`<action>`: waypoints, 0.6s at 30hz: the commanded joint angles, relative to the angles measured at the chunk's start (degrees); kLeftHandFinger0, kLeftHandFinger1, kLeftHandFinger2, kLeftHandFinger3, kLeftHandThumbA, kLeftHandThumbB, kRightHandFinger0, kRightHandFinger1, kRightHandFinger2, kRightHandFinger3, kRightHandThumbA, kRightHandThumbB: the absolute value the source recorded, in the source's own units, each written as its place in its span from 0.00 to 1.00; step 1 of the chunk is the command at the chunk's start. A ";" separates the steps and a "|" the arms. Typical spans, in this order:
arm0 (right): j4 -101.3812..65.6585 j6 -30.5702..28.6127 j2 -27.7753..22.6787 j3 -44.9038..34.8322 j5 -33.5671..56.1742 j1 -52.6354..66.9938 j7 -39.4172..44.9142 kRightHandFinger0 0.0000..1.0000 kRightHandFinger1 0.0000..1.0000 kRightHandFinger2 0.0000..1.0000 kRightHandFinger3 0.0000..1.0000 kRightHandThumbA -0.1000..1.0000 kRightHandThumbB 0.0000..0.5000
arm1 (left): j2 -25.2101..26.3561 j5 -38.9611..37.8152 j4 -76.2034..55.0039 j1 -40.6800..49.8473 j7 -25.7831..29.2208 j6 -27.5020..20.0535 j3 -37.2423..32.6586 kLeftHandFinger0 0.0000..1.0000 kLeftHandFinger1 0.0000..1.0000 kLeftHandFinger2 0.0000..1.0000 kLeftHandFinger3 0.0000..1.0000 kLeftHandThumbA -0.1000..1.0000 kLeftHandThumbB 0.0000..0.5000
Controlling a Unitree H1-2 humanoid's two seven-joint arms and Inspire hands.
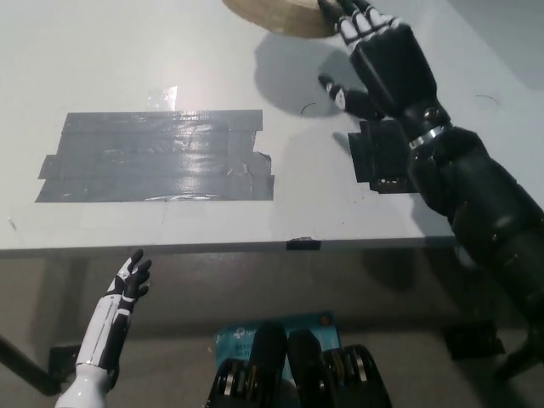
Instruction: A stack of plates is kept in the middle of the desk close to the robot and the robot grabs the stack with its right hand, picks it up and hands it to a person.
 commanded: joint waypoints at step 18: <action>-70.00 15.50 -12.95 -13.45 23.74 18.82 36.41 1.00 1.00 1.00 1.00 0.91 1.00 | 0.97 0.73 -3.03 -1.15 -0.69 -0.77 -0.21 1.00 1.00 1.00 1.00 1.00 0.00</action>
